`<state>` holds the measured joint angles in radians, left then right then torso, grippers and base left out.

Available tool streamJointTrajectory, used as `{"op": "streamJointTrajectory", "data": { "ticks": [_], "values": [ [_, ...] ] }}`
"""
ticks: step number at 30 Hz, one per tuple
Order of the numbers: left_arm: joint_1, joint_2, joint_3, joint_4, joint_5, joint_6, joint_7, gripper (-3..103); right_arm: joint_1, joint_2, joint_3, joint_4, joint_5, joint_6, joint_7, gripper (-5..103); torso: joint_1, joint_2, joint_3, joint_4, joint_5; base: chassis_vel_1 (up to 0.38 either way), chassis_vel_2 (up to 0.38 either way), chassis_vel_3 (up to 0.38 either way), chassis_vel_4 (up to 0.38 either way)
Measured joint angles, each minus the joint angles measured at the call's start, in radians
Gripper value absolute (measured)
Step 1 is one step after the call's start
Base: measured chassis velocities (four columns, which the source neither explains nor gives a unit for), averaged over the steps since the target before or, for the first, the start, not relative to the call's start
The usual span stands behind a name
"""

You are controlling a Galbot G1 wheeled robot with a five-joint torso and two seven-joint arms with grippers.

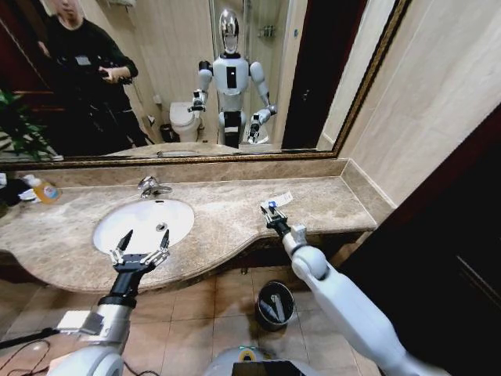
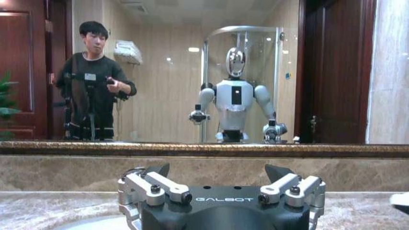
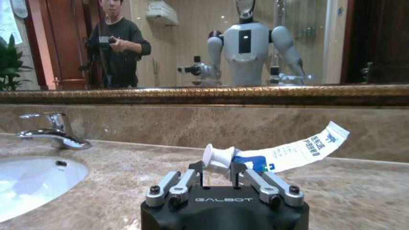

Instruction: Pick up the trash from the sink and place it in the trash bin.

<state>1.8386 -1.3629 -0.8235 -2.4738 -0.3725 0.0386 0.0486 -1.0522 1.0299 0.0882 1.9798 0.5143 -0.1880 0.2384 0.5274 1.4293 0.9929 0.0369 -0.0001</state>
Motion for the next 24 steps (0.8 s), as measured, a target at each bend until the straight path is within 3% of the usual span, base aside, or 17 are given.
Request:
{"op": "streamJointTrajectory", "data": {
  "ticks": [9, 15, 24],
  "values": [
    [0.000, 0.000, 0.000, 0.000, 0.000, 0.000, 0.000, 100, -0.280, -0.017, 0.147, 0.159, -0.032, 0.024, -0.012, 26, 0.000, 0.000, 0.000, -0.0002, 0.0002, 0.000, 0.000, 0.000, 0.000],
    [0.000, 0.000, 0.000, 0.000, 0.000, 0.000, 0.000, 100, -0.415, -0.003, 0.192, 0.181, -0.102, 0.091, -0.061, 26, 0.000, 0.000, 0.000, 0.0003, 0.0004, 0.000, 0.000, 0.000, 0.000],
    [0.000, 0.000, 0.000, 0.000, 0.000, 0.000, 0.000, 100, -0.631, 0.130, 0.305, 0.087, -0.247, 0.260, -0.171, 25, 0.000, 0.000, 0.000, -0.0001, 0.0000, 0.000, 0.000, 0.000, 0.000]
  ]
}}
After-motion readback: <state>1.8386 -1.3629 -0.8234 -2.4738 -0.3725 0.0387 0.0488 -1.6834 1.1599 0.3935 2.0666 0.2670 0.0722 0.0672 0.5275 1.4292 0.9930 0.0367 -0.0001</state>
